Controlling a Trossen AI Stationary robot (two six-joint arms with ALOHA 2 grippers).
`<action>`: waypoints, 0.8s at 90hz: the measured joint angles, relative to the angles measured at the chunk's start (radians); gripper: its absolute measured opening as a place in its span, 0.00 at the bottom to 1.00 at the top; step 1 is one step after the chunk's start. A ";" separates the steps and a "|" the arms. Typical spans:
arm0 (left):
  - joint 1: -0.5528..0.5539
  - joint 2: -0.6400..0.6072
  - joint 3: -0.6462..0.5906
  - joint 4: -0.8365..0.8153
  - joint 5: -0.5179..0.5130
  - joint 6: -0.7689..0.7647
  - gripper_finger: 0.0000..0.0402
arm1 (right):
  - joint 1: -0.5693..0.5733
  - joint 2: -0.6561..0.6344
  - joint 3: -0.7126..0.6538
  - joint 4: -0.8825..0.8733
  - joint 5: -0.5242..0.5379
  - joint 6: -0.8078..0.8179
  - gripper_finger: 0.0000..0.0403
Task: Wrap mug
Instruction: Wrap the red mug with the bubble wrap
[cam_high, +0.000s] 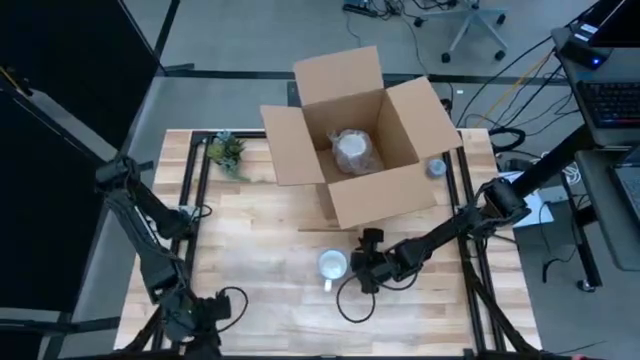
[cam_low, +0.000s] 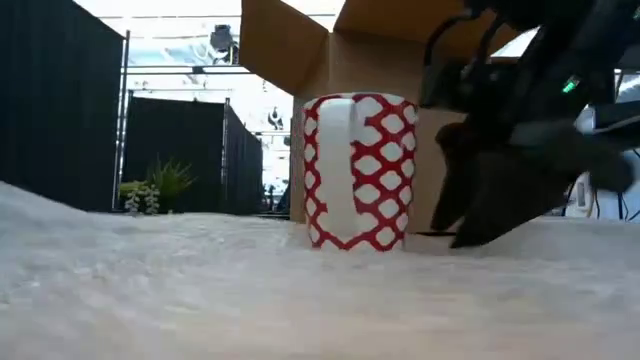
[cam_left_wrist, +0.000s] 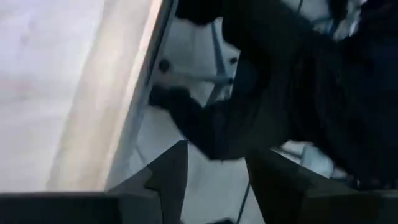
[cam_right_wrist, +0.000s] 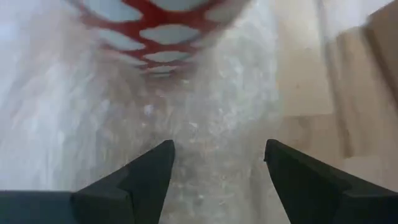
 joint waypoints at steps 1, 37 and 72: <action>0.000 -0.005 0.000 -0.007 -0.008 0.000 0.37 | 0.001 -0.009 0.003 -0.011 -0.006 -0.004 0.60; 0.101 0.036 0.000 -0.210 -0.364 0.212 0.34 | 0.100 -0.165 0.000 -0.068 -0.136 0.253 0.60; 0.369 0.358 -0.039 -0.087 -0.342 0.550 0.33 | 0.232 -0.005 -0.042 -0.097 -0.145 0.377 0.60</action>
